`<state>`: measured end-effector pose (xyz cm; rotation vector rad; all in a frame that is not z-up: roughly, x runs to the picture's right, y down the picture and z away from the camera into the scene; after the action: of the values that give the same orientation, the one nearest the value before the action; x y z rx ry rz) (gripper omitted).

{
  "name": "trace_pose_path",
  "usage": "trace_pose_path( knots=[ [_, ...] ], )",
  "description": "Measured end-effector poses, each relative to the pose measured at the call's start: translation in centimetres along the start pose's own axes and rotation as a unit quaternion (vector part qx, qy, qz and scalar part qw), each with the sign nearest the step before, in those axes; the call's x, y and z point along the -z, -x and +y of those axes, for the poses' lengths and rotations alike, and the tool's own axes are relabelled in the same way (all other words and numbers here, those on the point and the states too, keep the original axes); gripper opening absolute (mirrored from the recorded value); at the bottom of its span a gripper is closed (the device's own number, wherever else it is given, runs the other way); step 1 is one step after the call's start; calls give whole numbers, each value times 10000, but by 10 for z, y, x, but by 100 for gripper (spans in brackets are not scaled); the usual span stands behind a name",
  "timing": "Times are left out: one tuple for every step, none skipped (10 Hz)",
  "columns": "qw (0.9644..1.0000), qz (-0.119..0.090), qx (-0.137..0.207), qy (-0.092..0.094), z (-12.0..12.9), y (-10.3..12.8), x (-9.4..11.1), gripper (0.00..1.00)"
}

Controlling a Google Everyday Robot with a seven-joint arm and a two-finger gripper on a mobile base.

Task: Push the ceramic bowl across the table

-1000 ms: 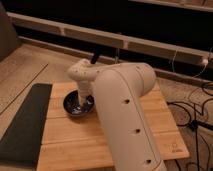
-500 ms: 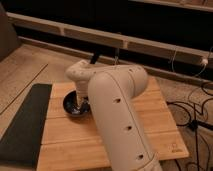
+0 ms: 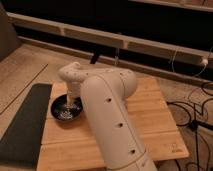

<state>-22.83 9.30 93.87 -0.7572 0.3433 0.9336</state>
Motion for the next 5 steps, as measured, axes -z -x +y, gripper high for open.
trace_pose_path(
  knots=[
    [9997, -16, 256, 54, 18, 14, -2, 65],
    [9985, -40, 529, 143, 40, 30, -4, 65],
    [9971, -30, 722, 227, 55, 39, -5, 65],
    [9954, -59, 902, 319, 71, 50, -6, 65],
    [9938, -79, 1041, 373, 82, 57, -6, 65]
  ],
)
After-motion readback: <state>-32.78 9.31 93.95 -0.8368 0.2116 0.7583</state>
